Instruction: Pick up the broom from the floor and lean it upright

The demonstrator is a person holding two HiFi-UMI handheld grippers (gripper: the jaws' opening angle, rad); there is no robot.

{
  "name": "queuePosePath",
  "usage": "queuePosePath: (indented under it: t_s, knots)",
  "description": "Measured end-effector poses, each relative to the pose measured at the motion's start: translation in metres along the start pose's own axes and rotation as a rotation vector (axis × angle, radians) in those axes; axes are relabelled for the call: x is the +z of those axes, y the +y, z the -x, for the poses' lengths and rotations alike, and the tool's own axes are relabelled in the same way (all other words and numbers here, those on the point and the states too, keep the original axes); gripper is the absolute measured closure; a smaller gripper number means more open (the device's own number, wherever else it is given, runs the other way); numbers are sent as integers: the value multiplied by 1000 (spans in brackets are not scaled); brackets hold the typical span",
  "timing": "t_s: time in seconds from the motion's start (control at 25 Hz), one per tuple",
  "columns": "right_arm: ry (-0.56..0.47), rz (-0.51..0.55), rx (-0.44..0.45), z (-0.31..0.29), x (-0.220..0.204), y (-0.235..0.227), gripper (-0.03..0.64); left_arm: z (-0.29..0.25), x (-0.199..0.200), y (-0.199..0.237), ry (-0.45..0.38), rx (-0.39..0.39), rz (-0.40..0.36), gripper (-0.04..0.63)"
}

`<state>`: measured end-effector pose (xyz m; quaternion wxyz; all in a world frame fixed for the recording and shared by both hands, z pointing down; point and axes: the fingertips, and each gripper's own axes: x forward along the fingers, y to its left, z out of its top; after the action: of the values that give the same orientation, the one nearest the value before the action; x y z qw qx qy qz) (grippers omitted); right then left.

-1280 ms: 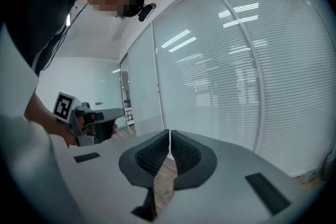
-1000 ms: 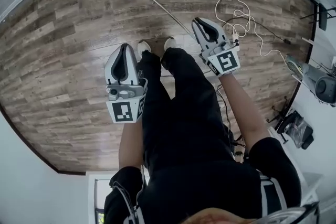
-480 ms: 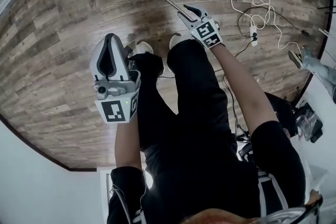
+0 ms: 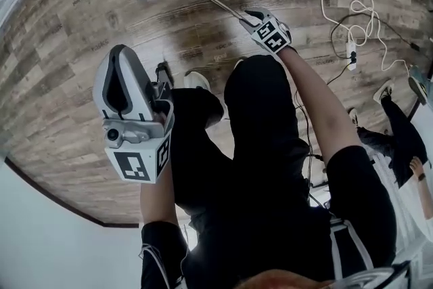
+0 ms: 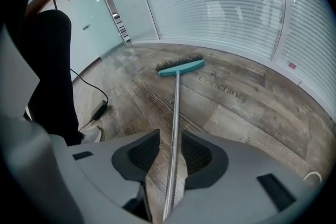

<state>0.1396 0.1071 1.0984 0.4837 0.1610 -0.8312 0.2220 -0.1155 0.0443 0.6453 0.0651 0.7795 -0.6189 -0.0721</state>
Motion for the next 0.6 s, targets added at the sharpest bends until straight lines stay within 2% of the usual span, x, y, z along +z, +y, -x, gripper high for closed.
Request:
queuePosePath:
  t_s: [0.12, 0.28, 0.52, 0.6]
  knots:
    - [8, -19, 22, -32, -22, -4, 485, -7, -14, -1, -6, -29, -49, 577]
    - [42, 3, 43, -67, -44, -3, 476, -15, -27, -7, -17, -68, -46, 577]
    - [111, 48, 15, -99, -62, -4, 477, -16, -26, 2, -24, -37, -1, 577]
    - [90, 35, -13, -102, -64, -9, 511, -13, -28, 5, -16, -23, -4, 577]
